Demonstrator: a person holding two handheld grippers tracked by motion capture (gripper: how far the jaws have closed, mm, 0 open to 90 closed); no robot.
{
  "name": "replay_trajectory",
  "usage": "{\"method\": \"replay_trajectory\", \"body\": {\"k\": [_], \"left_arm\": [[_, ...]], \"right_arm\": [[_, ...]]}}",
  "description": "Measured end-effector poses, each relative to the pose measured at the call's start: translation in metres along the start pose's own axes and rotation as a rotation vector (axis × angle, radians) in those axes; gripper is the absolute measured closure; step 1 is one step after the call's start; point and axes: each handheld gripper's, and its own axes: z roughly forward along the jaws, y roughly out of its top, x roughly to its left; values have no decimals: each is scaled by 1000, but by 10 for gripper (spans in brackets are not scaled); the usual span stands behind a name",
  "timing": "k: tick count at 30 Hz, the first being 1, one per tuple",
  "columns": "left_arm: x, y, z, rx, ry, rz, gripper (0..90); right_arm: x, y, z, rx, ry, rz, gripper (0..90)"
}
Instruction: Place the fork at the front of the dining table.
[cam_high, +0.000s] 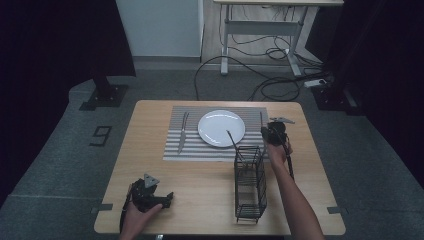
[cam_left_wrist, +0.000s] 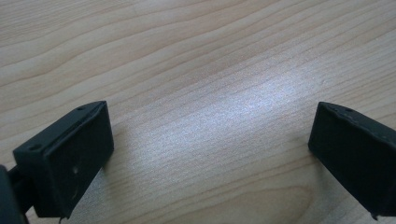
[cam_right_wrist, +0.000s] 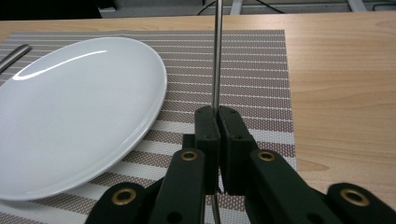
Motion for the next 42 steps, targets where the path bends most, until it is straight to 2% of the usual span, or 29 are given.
{"method": "replay_trajectory", "body": {"k": [4,9,15,22,33,35,37,40,42], "left_arm": [[0,0,0,0,0,0,0],[0,0,0,0,1,-1,0],[0,0,0,0,3,-3,0],[0,0,0,0,4,-5,0],[0,0,0,0,4,-5,0],[0,0,0,0,4,-5,0],[0,0,0,0,4,-5,0],[0,0,0,0,4,-5,0],[0,0,0,0,4,-5,0]], "right_arm": [[-4,-3,6,22,0,21,869],[-4,-9,15,66,-8,18,870],[-2,-13,22,77,-11,20,870],[-12,-15,35,110,-42,50,869],[-6,-11,45,102,-41,38,869],[-5,-12,45,103,-44,18,865],[-6,-12,45,107,-36,17,846],[-6,-12,44,115,-35,-3,718],[-6,-11,40,104,-23,-17,695]]}}
